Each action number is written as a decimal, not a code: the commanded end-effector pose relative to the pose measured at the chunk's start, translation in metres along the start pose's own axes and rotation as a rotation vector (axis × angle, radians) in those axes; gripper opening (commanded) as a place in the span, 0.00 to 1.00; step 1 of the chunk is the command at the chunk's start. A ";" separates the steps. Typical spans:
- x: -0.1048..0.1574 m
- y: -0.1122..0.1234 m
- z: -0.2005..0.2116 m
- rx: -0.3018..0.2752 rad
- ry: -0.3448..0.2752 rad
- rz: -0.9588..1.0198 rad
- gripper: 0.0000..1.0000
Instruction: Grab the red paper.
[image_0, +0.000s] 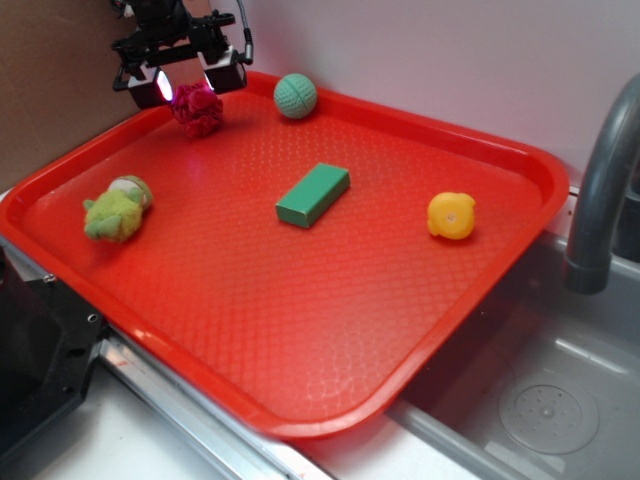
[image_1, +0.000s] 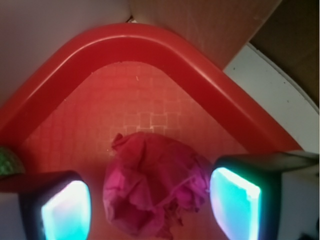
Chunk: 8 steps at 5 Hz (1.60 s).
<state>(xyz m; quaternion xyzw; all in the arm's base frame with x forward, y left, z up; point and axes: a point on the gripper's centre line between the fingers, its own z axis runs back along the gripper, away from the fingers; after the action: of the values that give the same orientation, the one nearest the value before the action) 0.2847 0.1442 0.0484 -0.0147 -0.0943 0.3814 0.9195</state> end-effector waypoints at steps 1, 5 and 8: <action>0.011 -0.001 -0.001 0.011 -0.040 -0.025 1.00; 0.008 -0.001 -0.013 0.056 -0.023 -0.040 0.00; 0.007 0.000 -0.017 0.076 -0.017 -0.045 0.00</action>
<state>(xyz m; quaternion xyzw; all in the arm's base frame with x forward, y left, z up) 0.2903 0.1437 0.0254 0.0247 -0.0725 0.3666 0.9272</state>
